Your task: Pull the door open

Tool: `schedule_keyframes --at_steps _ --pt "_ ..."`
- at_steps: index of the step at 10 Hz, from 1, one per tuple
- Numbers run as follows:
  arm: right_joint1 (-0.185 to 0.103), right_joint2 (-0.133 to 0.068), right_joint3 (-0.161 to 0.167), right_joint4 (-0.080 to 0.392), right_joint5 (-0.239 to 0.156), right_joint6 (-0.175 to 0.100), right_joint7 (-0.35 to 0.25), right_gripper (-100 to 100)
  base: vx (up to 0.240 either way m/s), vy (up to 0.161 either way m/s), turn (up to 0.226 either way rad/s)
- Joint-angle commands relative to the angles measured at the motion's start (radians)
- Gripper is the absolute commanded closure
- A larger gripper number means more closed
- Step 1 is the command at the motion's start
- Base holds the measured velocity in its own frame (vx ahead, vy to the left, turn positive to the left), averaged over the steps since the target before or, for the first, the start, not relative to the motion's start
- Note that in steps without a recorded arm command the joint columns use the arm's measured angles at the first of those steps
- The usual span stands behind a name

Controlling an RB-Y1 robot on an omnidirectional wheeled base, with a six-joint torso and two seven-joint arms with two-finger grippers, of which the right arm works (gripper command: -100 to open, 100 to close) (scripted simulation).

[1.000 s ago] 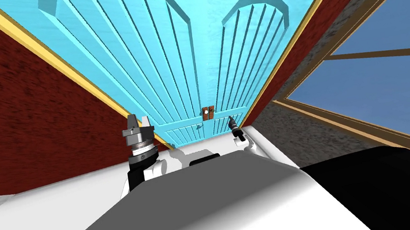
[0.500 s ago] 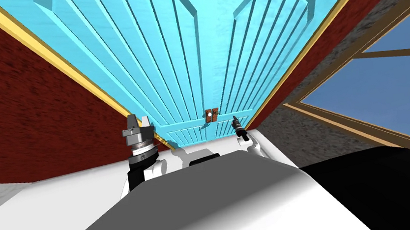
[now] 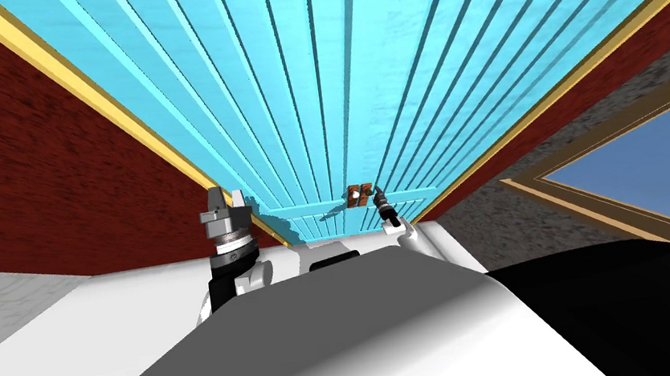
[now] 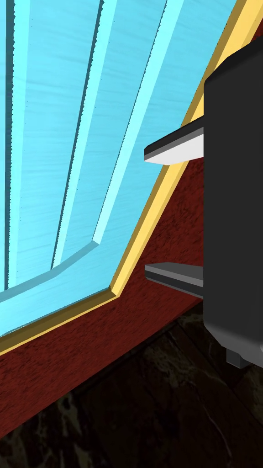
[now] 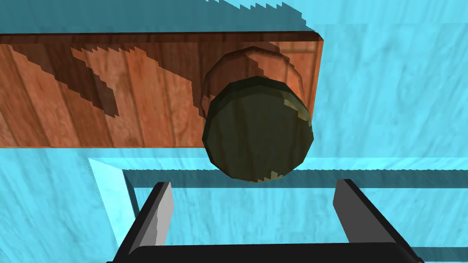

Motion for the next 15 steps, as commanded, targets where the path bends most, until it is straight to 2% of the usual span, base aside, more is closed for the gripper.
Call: schedule_keyframes --at_steps 1,2,7,8,10,12,15 --pt "0.0 0.0 0.0 0.0 0.0 0.0 0.0 -100 0.095 0.049 0.029" --pt "0.0 0.0 0.0 0.0 0.0 0.0 0.0 100 -0.012 -0.005 -0.027" --pt "0.0 0.0 0.0 0.0 0.0 0.0 0.0 100 -0.019 -0.012 -0.002" --pt "0.022 -0.017 -0.024 0.006 -0.003 0.005 -0.002 -100 -0.132 -0.072 -0.197" --pt "0.034 -0.024 -0.031 0.005 -0.004 0.005 -0.005 -100 -0.194 -0.061 -0.092" --pt "0.045 -0.025 -0.024 -0.003 -0.001 0.0 -0.011 -100 -0.203 0.016 -0.003" --pt "0.041 -0.004 0.026 -0.032 0.009 -0.019 -0.024 -100 -0.203 0.085 0.091"
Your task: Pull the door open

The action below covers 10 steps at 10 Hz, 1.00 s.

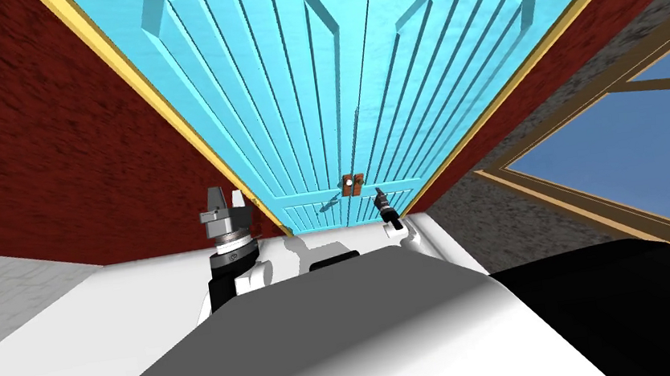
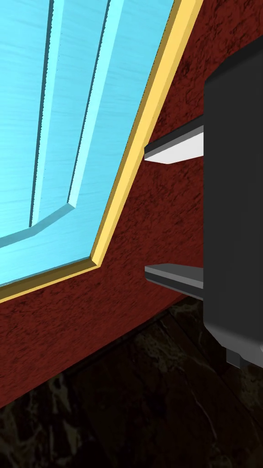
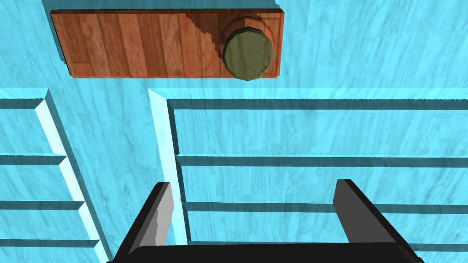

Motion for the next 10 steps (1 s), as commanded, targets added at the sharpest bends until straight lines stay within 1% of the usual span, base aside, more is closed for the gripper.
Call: schedule_keyframes --at_steps 1,2,4,5,6,7,8,10 --pt "0.0 0.0 0.0 0.0 0.0 0.0 0.0 -100 -0.077 0.049 0.023" --pt "0.011 -0.012 -0.026 0.012 -0.004 0.005 0.003 -100 -0.03 -0.016 -0.161" --pt "0.022 -0.025 -0.056 0.026 -0.009 0.012 0.008 -100 0.003 -0.05 -0.134" --pt "0.025 -0.03 -0.071 0.034 -0.011 0.015 0.012 -100 0.057 -0.066 -0.138" --pt "0.023 -0.032 -0.084 0.042 -0.013 0.019 0.017 -100 0.138 -0.083 -0.066" --pt "0.019 -0.031 -0.084 0.044 -0.013 0.019 0.019 -100 0.196 -0.034 0.019" --pt "0.012 -0.027 -0.081 0.044 -0.013 0.019 0.021 -100 0.177 0.031 0.058" --pt "-0.004 -0.016 -0.067 0.041 -0.011 0.016 0.023 -100 0.185 0.036 0.097"
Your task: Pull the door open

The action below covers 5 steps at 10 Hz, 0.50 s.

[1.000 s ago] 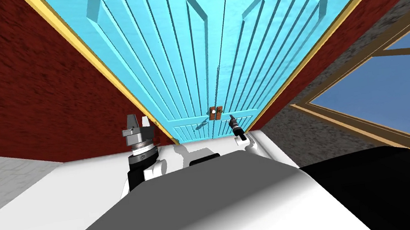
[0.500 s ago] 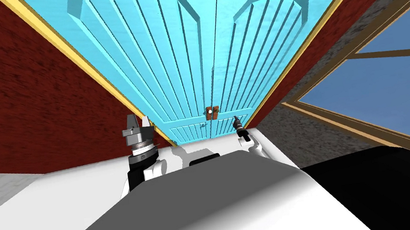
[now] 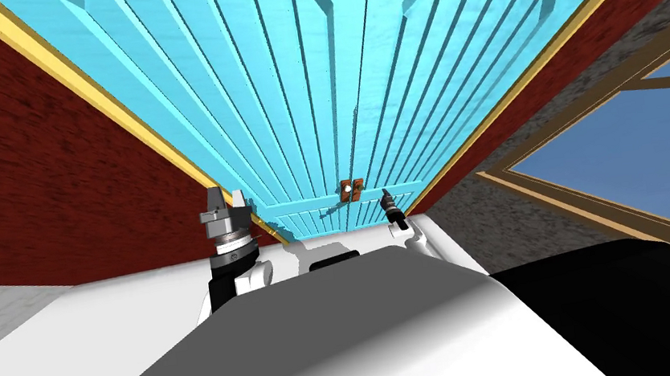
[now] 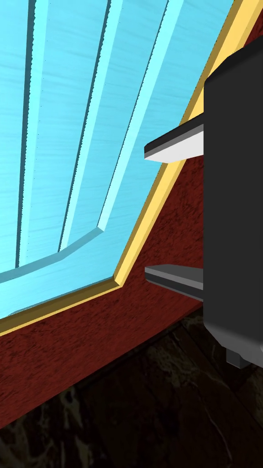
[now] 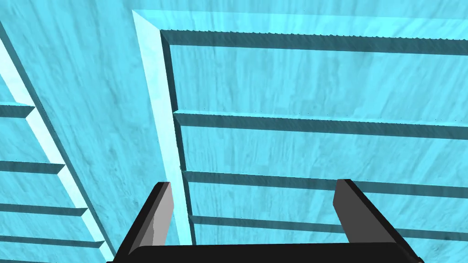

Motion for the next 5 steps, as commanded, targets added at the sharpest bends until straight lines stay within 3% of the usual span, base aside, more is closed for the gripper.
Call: schedule_keyframes --at_steps 1,3,4,5 --pt "-0.021 0.011 0.019 -0.002 0.002 -0.005 0.001 -100 0.206 0.05 0.157" --pt "-0.048 0.03 0.049 -0.012 0.006 -0.012 0.002 -100 0.231 0.101 0.192" --pt "-0.023 0.03 0.038 -0.019 0.006 -0.014 0.004 -100 0.115 0.048 0.053" --pt "-0.023 0.03 0.038 -0.019 0.006 -0.014 0.004 100 -0.015 -0.006 -0.05"
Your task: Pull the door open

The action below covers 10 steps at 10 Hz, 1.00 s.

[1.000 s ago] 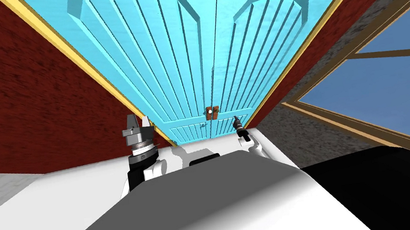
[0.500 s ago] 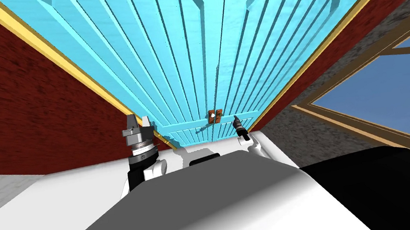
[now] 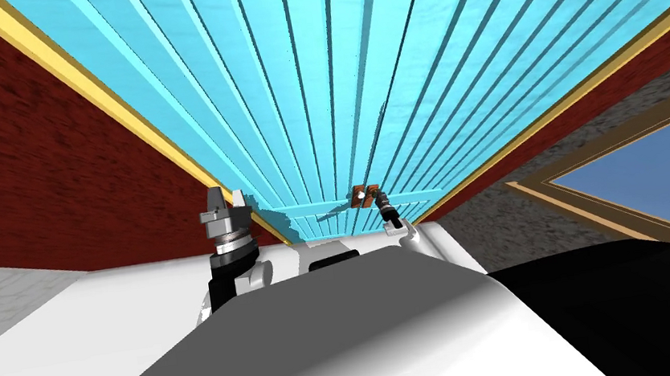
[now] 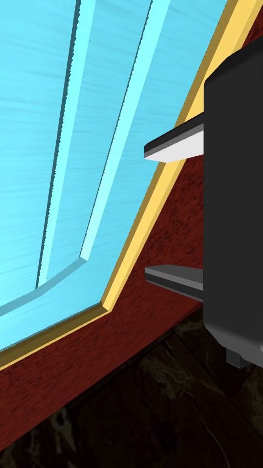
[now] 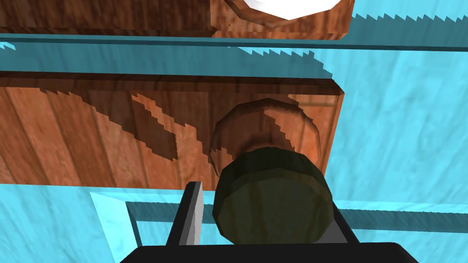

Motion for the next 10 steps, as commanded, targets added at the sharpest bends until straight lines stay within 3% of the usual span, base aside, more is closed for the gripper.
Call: schedule_keyframes --at_steps 1,5,7,8,10 --pt "0.003 0.0 -0.001 0.002 0.0 0.001 0.0 100 -0.036 -0.02 0.003" --pt "0.003 0.0 -0.001 0.002 0.0 0.001 0.0 100 -0.02 -0.003 0.002" --pt "0.025 -0.018 -0.017 0.009 -0.003 0.002 -0.006 100 -0.174 -0.073 -0.097" --pt "0.034 -0.018 -0.007 -0.015 -0.002 0.008 -0.012 -100 -0.173 -0.064 -0.06" --pt "0.042 -0.019 0.01 -0.026 0.001 -0.001 -0.023 -100 -0.218 -0.035 0.033"
